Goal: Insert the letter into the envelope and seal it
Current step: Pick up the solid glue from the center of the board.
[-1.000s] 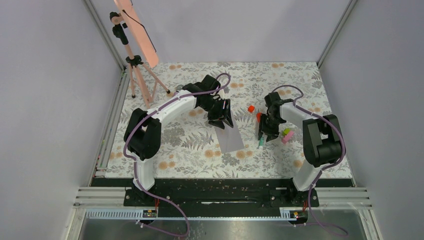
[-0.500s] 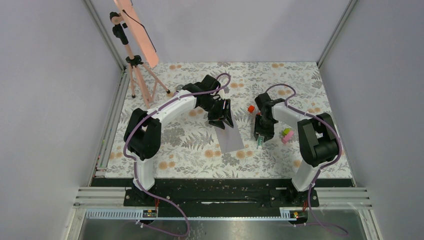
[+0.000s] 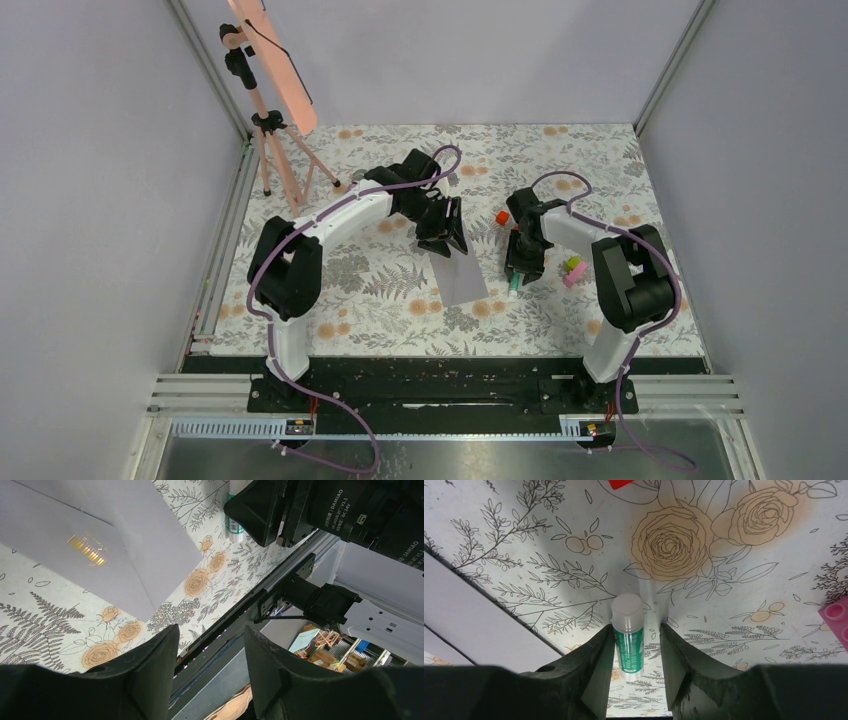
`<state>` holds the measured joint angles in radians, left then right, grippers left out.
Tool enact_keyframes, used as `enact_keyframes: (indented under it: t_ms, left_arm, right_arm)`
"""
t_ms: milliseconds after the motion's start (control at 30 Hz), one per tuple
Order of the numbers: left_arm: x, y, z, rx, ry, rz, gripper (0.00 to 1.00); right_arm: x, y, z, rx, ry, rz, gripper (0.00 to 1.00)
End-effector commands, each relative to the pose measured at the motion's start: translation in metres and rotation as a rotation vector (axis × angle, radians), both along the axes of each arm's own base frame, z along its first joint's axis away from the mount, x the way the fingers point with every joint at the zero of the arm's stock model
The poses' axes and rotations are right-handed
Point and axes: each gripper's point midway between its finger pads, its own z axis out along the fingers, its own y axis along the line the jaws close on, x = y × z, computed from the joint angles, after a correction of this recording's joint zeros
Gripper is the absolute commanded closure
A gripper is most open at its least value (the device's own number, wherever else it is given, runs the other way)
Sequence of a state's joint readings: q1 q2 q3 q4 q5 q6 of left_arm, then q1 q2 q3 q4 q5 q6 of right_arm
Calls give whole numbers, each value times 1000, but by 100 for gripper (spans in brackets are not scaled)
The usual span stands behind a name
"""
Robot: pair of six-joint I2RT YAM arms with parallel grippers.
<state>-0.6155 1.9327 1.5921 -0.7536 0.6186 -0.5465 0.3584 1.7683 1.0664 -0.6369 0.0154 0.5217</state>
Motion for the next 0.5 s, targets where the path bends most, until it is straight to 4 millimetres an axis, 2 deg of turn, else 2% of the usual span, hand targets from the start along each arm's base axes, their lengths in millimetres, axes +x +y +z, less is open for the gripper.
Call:
enact_keyframes:
  t_ms: [0, 33, 167, 233, 267, 333, 467]
  left_arm:
    - [4, -3, 11, -46, -27, -12, 48]
    - [4, -3, 11, -46, -27, -12, 48]
    - [3, -3, 10, -45, -27, -13, 48]
    - [2, -2, 11, -45, -29, -13, 48]
    - [1, -1, 12, -46, -30, -13, 48]
    - [1, 0, 20, -56, -45, -10, 48]
    - [0, -3, 49, -139, -118, 2, 46]
  right_arm:
    - [5, 5, -15, -3, 9, -4, 58]
    - [5, 6, -17, -2, 14, 0, 61]
    - [6, 8, -20, 5, 19, 16, 88]
    - [9, 8, -15, 10, -1, 32, 100]
    - [10, 14, -8, 46, -9, 50, 100]
    - [9, 26, 11, 125, -32, 79, 100]
    - [6, 52, 77, 333, -202, 76, 100]
